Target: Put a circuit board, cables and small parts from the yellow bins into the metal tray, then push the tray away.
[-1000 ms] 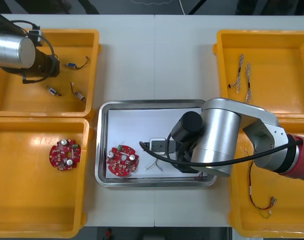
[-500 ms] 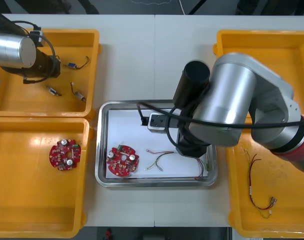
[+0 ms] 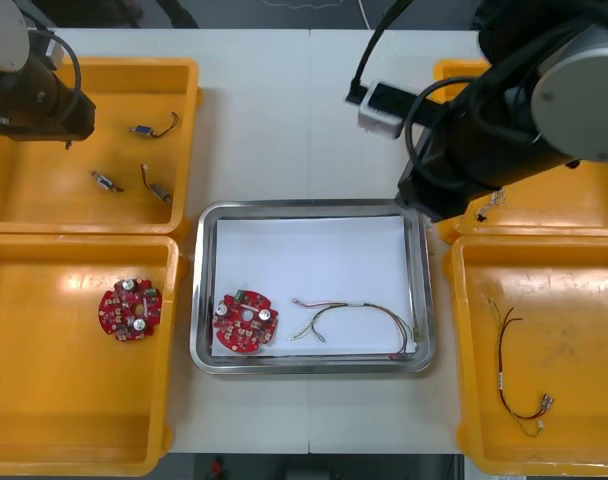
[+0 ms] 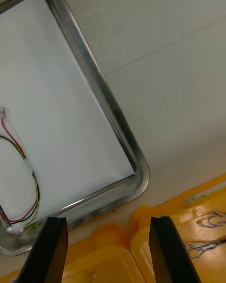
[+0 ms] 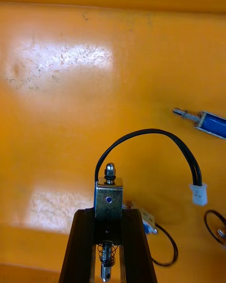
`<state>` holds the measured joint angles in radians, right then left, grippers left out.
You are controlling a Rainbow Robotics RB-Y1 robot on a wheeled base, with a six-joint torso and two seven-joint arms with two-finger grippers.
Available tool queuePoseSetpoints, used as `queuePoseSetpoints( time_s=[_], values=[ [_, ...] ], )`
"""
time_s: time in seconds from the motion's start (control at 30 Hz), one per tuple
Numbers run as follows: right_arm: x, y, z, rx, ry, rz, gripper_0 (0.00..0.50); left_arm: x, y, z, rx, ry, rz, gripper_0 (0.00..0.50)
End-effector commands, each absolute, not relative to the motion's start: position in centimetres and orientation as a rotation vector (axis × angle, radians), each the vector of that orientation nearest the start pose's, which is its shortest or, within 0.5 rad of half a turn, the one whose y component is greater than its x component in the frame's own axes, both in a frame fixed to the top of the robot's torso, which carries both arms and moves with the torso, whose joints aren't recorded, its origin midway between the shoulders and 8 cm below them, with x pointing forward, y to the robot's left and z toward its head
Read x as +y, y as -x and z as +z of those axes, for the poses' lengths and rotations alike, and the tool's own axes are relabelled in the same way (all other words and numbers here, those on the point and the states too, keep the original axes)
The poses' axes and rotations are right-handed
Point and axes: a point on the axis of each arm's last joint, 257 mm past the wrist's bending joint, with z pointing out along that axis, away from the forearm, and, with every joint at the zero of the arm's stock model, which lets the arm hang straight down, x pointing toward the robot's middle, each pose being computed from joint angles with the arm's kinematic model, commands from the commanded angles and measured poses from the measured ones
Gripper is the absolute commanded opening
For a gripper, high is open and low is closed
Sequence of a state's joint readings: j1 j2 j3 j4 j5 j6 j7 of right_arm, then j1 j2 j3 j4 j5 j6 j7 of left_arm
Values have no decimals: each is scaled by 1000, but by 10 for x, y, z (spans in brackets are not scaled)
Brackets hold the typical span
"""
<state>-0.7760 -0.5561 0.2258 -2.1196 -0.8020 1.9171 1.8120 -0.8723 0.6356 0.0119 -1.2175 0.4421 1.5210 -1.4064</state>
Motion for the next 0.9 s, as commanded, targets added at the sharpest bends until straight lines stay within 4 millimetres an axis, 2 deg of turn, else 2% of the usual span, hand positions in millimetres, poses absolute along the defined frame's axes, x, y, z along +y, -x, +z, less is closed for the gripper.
queuePoseSetpoints(
  time_s=[0.03, 0.07, 0.1, 0.2, 0.43, 0.53, 0.57, 0.67, 0.73, 0.8, 0.9],
  values=[
    [-157, -461, -45, 2100, 1237, -219, 500, 357, -587, -90, 2491, 137, 92, 0],
    [-161, -463, -43, 2105, 1225, -230, 500, 354, -583, -89, 2494, 129, 93, 0],
    [-179, -466, -40, 2124, 1182, -263, 500, 346, -572, -86, 2500, 101, 92, 0],
    [-204, -469, -37, 2157, 1115, -299, 500, 331, -556, -85, 2505, 93, 70, 0],
    [-266, -485, -23, 2250, 842, -277, 500, 272, -516, -86, 2522, 75, 40, 0],
    [-284, -490, -21, 2287, 753, -234, 500, 248, -509, -86, 2512, 45, 27, 0],
    [-293, -493, -22, 2309, 708, -213, 500, 232, -506, -84, 2497, 28, 8, 2],
    [-312, -498, -22, 2340, 616, -205, 500, 205, -499, -86, 2486, 5, -33, 1],
    [-326, -501, -24, 2364, 549, -217, 500, 183, -493, -90, 2484, -11, -64, 0],
    [-333, -503, -26, 2377, 515, -233, 500, 171, -488, -94, 2489, -21, -77, 0],
    [-348, -506, -35, 2421, 444, -244, 500, 147, -478, -111, 2525, -65, -86, 1]
  ],
)
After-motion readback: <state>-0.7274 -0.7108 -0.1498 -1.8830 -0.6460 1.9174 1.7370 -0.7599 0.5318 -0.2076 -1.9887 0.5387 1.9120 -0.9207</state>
